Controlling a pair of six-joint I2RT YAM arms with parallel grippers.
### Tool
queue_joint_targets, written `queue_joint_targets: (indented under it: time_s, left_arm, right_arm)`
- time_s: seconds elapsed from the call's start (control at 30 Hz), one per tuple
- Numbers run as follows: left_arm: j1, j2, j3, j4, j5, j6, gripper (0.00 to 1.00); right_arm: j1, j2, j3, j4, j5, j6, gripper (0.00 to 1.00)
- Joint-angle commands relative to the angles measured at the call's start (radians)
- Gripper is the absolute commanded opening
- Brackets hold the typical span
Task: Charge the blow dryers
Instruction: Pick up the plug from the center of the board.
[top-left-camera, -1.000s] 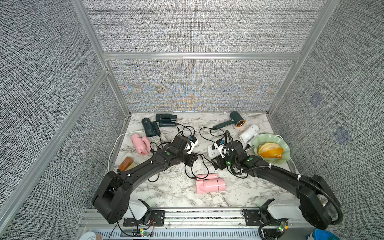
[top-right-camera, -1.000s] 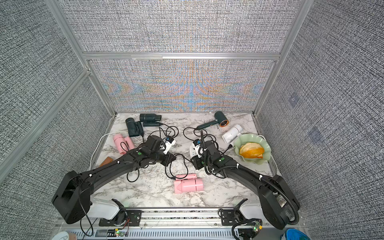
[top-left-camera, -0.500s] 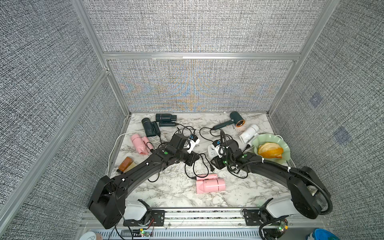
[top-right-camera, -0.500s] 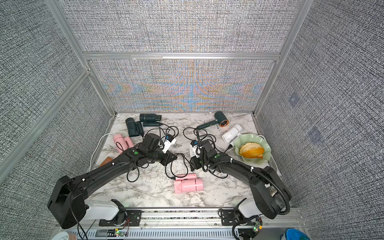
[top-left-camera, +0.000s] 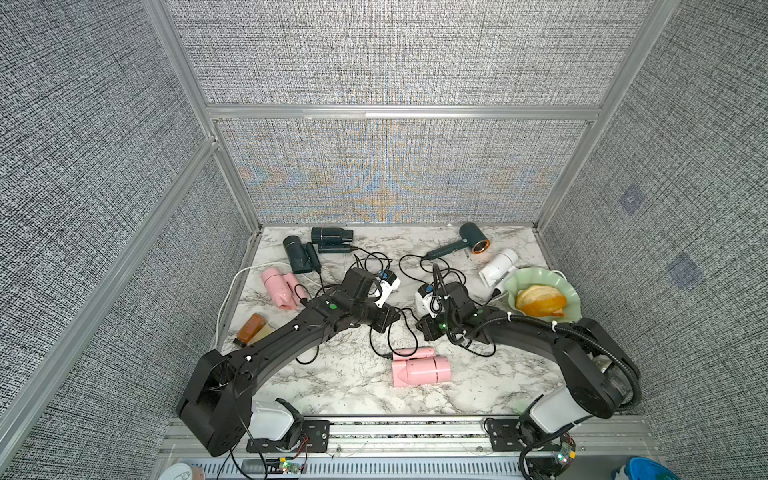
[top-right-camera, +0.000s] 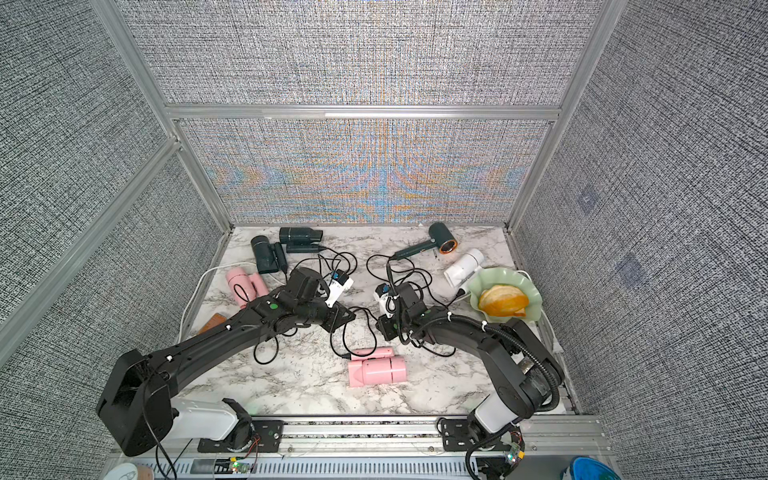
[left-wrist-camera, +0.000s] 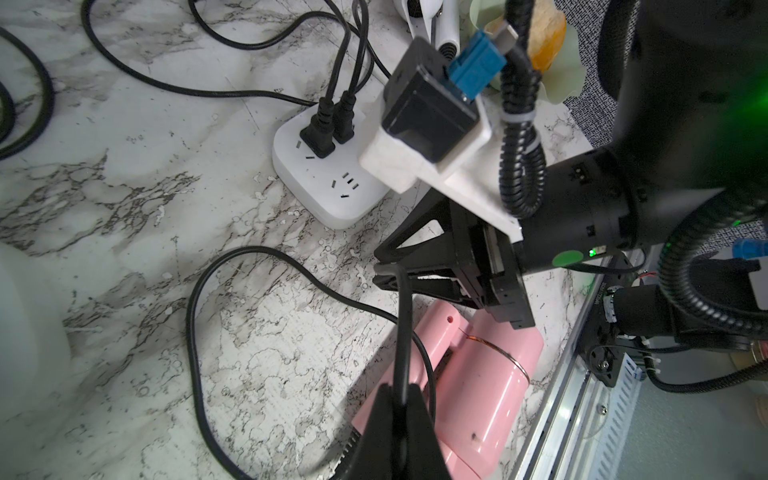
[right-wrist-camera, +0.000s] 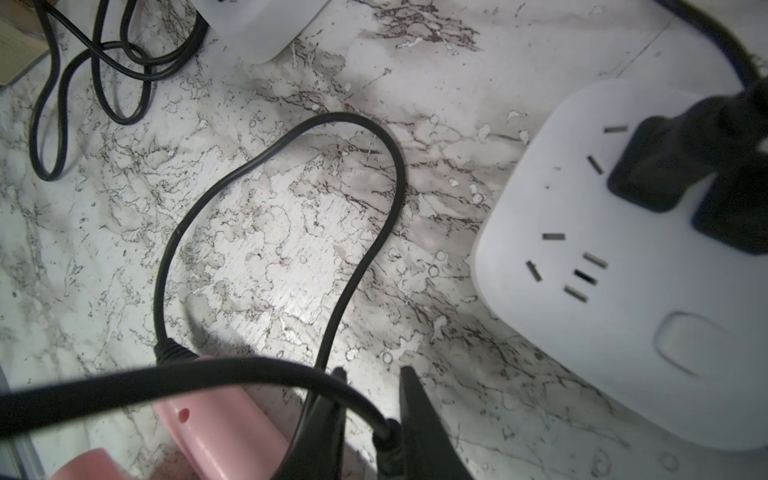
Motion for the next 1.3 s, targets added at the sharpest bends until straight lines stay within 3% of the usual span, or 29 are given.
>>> queue_joint_targets:
  time_s: [0.0, 0.17, 0.47, 0.83, 1.03, 1.13, 1.27]
  left_arm:
    - [0.003, 0.002, 0.007, 0.027, 0.008, -0.042, 0.08]
    - [0.006, -0.009, 0.004, 0.051, 0.019, -0.085, 0.16]
    - [0.104, -0.157, -0.098, 0.205, 0.130, -0.180, 0.46]
    - [0.216, -0.342, -0.246, 0.280, 0.089, -0.220, 0.46]
    - [0.313, -0.384, -0.288, 0.322, 0.130, -0.272, 0.46]
    - [0.315, -0.380, -0.294, 0.343, 0.180, -0.256, 0.46]
    - [0.313, -0.355, -0.307, 0.397, 0.348, -0.204, 0.46]
  right_arm:
    - [0.002, -0.018, -0.018, 0.058, 0.010, 0.008, 0.17]
    - [0.002, -0.057, -0.024, 0.042, 0.043, -0.008, 0.06]
    - [-0.014, -0.171, 0.039, -0.108, 0.006, -0.035, 0.03]
    - [-0.022, -0.230, 0.133, -0.229, -0.143, -0.053, 0.04]
    - [-0.021, -0.257, 0.132, -0.256, -0.184, -0.058, 0.04]
    - [-0.021, -0.259, 0.173, -0.268, -0.198, -0.056, 0.04]
    - [-0.022, -0.260, 0.183, -0.268, -0.243, -0.055, 0.04]
